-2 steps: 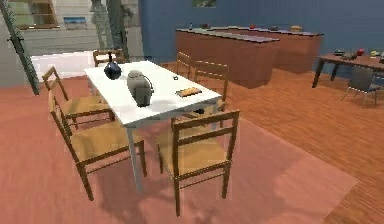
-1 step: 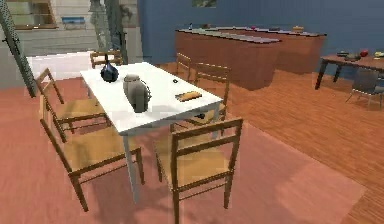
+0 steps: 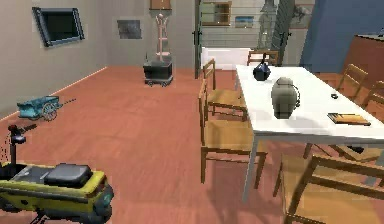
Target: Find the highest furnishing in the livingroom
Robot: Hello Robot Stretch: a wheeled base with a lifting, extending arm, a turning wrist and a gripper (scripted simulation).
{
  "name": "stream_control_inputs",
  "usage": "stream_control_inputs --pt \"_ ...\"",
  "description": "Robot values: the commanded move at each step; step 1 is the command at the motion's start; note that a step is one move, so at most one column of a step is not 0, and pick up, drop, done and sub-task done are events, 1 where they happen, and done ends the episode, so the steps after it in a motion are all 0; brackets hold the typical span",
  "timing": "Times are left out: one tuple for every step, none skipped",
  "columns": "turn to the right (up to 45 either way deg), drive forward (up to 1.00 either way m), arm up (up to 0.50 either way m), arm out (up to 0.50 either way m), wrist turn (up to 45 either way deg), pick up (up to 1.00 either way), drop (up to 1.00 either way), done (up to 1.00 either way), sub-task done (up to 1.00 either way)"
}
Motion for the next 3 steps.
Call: stream_control_inputs --pt "0.0 0.35 0.00 0.00 0.0 0.00 0.00 0.00 0.00" --pt "-36.0 0.00 0.00 0.00 0.0 0.00 0.00 0.00 0.00" --pt "0.0 0.15 0.00 0.00 0.0 0.00 0.00 0.00 0.00"
